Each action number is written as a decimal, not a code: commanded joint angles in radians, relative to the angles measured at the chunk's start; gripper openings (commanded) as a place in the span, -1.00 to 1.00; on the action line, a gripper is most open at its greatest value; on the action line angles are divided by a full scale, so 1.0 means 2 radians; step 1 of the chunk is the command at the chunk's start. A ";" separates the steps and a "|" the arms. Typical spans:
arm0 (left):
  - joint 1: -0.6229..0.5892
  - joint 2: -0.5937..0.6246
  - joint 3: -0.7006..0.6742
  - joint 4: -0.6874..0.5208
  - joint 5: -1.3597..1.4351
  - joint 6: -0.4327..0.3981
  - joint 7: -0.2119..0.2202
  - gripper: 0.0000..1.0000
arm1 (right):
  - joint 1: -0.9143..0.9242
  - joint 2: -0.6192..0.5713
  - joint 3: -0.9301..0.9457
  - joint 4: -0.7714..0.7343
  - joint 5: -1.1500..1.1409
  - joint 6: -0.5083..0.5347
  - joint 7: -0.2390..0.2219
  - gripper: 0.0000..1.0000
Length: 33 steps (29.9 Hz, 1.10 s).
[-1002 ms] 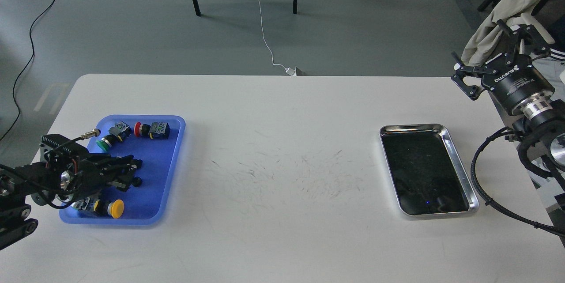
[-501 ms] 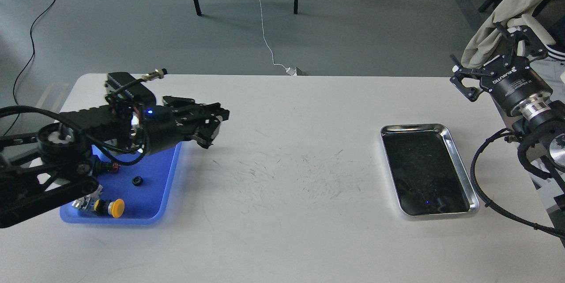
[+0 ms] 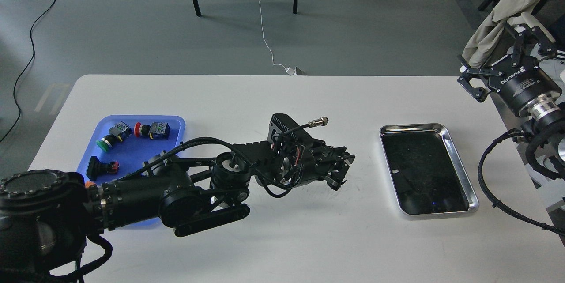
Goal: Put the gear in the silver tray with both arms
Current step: 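Carry the gear to the table middle and open the left gripper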
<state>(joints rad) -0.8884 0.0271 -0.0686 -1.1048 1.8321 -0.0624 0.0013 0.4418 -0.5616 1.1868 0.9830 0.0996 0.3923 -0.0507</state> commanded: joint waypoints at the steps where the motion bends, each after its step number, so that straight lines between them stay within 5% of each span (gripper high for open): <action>1: 0.010 -0.014 0.000 0.032 0.000 0.002 -0.006 -0.88 | -0.001 -0.001 0.000 -0.001 0.000 0.000 0.000 0.98; 11: 0.023 -0.014 0.000 0.088 -0.001 0.011 -0.011 -0.86 | -0.002 -0.001 0.000 -0.001 0.000 -0.001 0.000 0.98; 22: 0.035 -0.014 -0.004 0.082 -0.003 0.011 -0.010 -0.79 | -0.003 -0.001 -0.001 -0.001 0.000 -0.001 0.000 0.98; 29: 0.053 -0.014 -0.005 0.081 -0.003 0.012 -0.006 -0.22 | -0.003 -0.001 -0.004 0.000 0.000 0.001 0.000 0.98; 33: 0.066 -0.014 -0.006 0.081 -0.009 0.024 -0.007 0.43 | -0.003 -0.001 -0.005 -0.001 0.000 0.001 0.000 0.98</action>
<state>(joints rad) -0.7753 0.0001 -0.0789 -0.9419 1.8200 -0.0349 -0.0110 0.4356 -0.5629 1.1773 0.9833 0.0997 0.3938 -0.0506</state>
